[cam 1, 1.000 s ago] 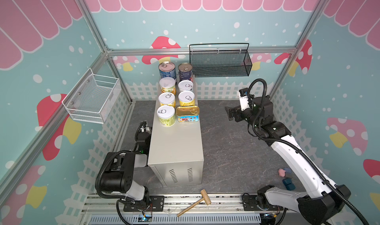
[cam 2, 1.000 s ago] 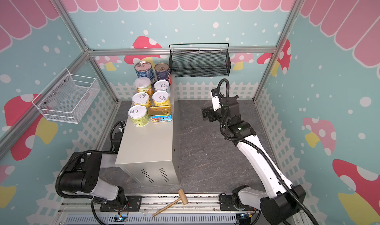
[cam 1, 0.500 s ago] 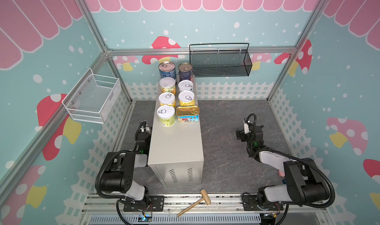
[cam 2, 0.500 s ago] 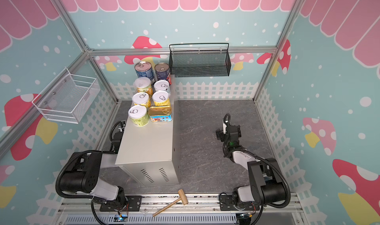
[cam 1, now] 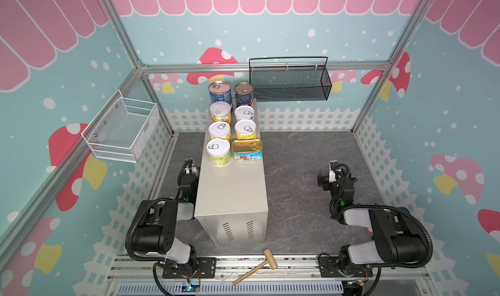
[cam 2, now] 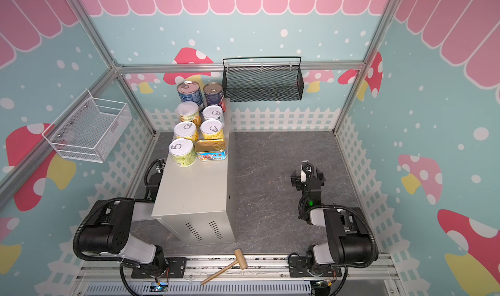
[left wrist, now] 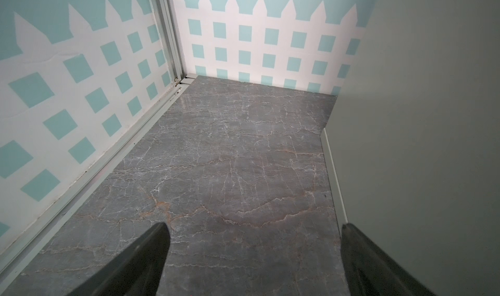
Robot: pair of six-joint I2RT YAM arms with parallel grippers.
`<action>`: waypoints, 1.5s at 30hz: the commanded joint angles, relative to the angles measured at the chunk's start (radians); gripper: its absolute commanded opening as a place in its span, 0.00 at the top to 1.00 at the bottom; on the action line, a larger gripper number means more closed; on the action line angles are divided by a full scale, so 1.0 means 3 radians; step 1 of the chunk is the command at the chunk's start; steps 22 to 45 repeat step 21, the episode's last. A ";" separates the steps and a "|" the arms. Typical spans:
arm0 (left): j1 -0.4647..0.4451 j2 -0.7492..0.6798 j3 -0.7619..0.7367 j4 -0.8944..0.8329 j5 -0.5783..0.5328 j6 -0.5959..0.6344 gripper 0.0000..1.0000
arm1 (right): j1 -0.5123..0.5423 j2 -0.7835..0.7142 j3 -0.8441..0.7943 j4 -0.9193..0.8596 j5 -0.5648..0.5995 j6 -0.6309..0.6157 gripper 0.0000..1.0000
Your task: Place and organize the canned foods onto the counter
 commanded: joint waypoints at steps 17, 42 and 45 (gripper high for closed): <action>-0.0064 0.0013 0.0049 0.0004 -0.0061 0.0035 0.00 | -0.0141 0.0253 -0.0274 0.1085 -0.0175 0.0099 0.00; -0.0118 0.0012 0.0066 -0.0020 -0.0116 0.0077 0.00 | -0.0142 0.0244 -0.0274 0.1077 -0.0178 0.0099 0.01; -0.0118 0.0012 0.0066 -0.0020 -0.0116 0.0077 0.00 | -0.0142 0.0244 -0.0274 0.1077 -0.0178 0.0099 0.01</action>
